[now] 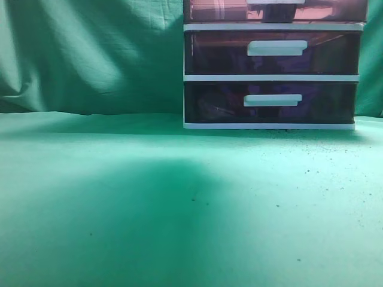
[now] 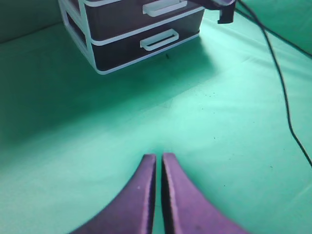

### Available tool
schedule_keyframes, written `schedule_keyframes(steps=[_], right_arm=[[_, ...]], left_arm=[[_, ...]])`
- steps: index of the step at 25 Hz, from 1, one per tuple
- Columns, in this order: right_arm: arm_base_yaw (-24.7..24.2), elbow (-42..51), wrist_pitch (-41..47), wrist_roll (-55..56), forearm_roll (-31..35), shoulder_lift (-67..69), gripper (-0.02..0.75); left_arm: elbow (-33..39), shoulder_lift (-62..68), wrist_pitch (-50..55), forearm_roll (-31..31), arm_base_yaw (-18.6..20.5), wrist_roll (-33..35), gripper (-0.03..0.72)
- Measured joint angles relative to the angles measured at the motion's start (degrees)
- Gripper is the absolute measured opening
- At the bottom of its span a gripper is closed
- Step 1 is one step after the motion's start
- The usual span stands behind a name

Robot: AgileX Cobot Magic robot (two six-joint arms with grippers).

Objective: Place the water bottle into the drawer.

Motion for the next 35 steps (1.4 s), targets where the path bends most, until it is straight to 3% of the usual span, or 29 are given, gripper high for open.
schedule_keyframes(steps=[6, 8, 12, 15, 19, 25, 29, 35], right_arm=[[2.4, 0.0, 10.6, 4.6, 2.2, -9.3, 0.524], [3.6, 0.0, 16.7, 12.1, 3.9, -13.4, 0.42], [4.9, 0.0, 27.1, 24.8, 9.1, -21.9, 0.102], [4.9, 0.0, 33.1, 33.2, 14.6, -26.9, 0.0], [4.9, 0.0, 41.1, 43.2, 19.3, -32.1, 0.0], [4.9, 0.0, 50.7, 51.3, 20.2, -39.0, 0.0], [4.9, 4.2, 49.1, 49.9, 22.8, -45.9, 0.0], [4.9, 17.4, 42.8, 41.0, 34.9, -57.3, 0.0]], left_arm=[[0.0, -0.3, 0.0, 0.3, 0.0, 0.1, 0.0], [0.1, -1.8, -0.5, -0.1, 0.0, 1.1, 0.0], [2.3, -8.9, -2.7, -0.7, 0.0, 4.5, 0.0], [6.2, -16.4, -3.3, -1.4, 0.0, 7.2, 0.0], [13.2, -25.4, -3.5, -2.3, 0.0, 9.9, 0.0], [24.6, -39.1, -6.5, -3.1, 0.0, 10.3, 0.0], [30.8, -47.1, -9.0, -3.7, 0.0, 10.3, 0.0], [38.9, -52.0, -13.2, -5.2, 0.0, 3.9, 0.0]])
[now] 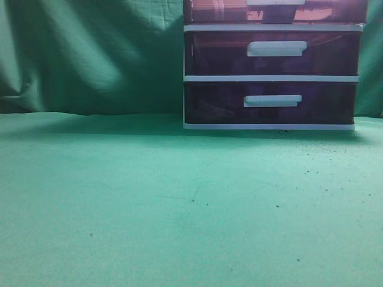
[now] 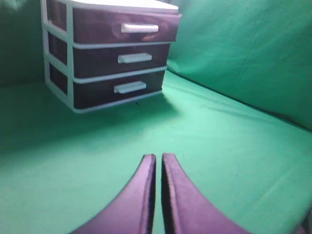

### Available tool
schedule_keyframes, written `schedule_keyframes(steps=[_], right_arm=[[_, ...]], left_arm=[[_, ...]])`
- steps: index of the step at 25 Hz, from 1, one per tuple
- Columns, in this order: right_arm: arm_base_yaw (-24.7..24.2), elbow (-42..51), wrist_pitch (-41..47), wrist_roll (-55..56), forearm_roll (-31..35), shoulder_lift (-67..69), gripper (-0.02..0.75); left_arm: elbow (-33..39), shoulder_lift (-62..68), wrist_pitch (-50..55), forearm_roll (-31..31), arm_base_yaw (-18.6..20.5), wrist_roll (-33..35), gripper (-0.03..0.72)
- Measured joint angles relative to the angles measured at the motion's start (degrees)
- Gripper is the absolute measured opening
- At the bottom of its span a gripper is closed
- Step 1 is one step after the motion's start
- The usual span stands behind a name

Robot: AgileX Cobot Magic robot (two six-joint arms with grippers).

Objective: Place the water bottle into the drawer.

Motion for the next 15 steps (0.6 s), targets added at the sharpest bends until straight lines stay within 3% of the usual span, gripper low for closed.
schedule_keyframes(steps=[9, 15], right_arm=[[0.0, 19.3, -7.4, -5.3, 7.4, -14.4, 0.0], [0.0, 28.4, -14.5, -8.0, 7.6, -25.1, 0.0]], left_arm=[[6.9, 0.0, -2.0, 0.1, 0.0, -1.9, 0.0], [12.9, 0.0, -3.8, 1.1, 0.0, -2.3, 0.0]])
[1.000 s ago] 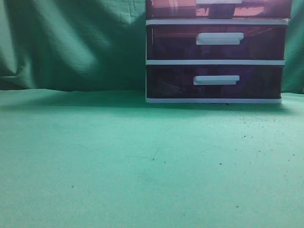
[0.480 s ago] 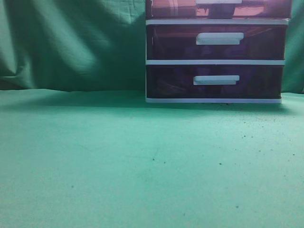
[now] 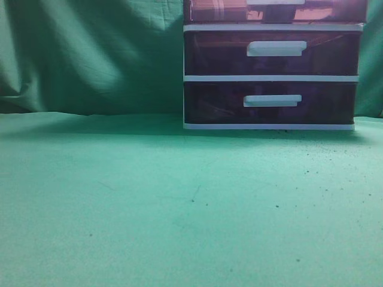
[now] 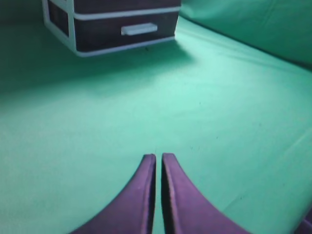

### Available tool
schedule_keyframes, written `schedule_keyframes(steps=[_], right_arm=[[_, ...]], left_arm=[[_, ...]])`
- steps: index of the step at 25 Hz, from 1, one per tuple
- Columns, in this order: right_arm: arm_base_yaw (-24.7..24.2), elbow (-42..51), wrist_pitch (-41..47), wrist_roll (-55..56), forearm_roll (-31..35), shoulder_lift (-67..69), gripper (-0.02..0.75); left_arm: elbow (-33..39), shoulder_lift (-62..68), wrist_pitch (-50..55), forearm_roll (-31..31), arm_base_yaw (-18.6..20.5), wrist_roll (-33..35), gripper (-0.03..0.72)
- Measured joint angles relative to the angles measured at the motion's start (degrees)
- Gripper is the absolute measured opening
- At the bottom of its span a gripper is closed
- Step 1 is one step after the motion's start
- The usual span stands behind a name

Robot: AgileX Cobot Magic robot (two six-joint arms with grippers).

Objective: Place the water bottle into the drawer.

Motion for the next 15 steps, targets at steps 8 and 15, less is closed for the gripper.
schedule_keyframes(steps=[8, 15], right_arm=[[0.0, 4.6, -4.9, -0.3, -0.1, -1.4, 0.0], [0.0, 4.6, -4.9, -0.3, 0.0, -1.4, 0.0]], left_arm=[[4.2, 0.0, -0.7, 0.4, 0.0, -0.1, 0.0], [5.4, 0.0, -1.1, 1.0, 0.0, -0.1, 0.0]])
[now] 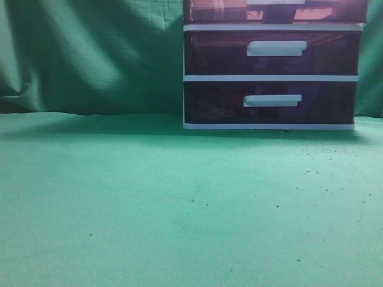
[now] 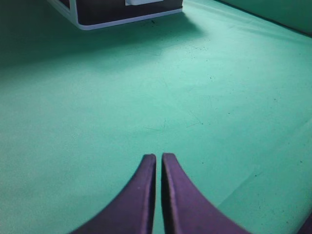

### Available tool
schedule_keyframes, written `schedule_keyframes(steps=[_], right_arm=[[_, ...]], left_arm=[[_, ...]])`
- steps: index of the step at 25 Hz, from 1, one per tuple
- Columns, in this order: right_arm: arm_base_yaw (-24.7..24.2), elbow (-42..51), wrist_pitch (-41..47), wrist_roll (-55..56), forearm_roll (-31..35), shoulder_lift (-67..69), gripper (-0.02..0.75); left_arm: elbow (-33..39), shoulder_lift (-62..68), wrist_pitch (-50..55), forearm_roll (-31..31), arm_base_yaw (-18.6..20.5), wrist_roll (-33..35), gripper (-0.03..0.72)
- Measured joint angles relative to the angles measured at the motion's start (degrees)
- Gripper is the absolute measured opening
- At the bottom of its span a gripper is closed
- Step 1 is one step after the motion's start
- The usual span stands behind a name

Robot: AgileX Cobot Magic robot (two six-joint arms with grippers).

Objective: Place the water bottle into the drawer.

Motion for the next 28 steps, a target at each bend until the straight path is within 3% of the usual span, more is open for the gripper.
schedule_keyframes(steps=[5, 9, 11, 15, 20, 28], right_arm=[[0.0, 0.4, -1.5, 0.1, -1.9, 0.0, 0.0], [-0.9, 3.5, -6.2, 11.8, -14.3, -1.9, 0.0], [-3.3, 6.4, -7.9, 22.3, -22.8, -4.0, 0.0], [-11.5, 13.7, -13.1, 35.9, -33.4, -9.0, 0.0], [-21.6, 24.3, -24.4, 39.2, -36.5, -11.3, 0.0], [-22.2, 30.4, -25.3, 40.6, -42.6, -11.3, 0.0]], left_arm=[[0.0, 0.0, 0.0, 0.0, 0.0, 0.0, 0.0], [0.0, 0.0, 0.0, 0.0, 0.0, 0.0, 0.0], [0.0, 0.0, 0.0, 0.0, 0.0, 0.0, 0.0], [0.0, 0.0, 0.0, 0.0, 0.0, 0.0, 0.0], [0.0, 0.0, 0.0, 0.0, 0.0, 0.0, 0.0], [0.0, 0.0, 0.0, 0.0, 0.0, 0.0, 0.0]])
